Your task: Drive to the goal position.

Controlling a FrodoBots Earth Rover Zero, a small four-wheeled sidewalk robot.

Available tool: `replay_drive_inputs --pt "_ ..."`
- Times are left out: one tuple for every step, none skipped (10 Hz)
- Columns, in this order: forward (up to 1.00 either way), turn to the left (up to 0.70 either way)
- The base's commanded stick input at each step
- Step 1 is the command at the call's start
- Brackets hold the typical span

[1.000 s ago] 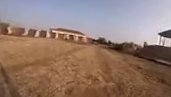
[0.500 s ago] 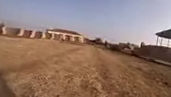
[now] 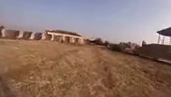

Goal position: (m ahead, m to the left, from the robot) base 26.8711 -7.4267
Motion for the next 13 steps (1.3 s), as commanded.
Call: replay_drive_inputs --pt "0.70 0.00" --pt "0.70 0.00" --pt "0.70 0.00" --pt "0.70 0.00" --pt "0.70 0.00" --pt "0.70 0.00" --pt "0.70 0.00" --pt "0.70 0.00" --pt "0.70 0.00" --pt "0.70 0.00" --pt "0.70 0.00" --pt "0.70 0.00" --pt "0.70 0.00"
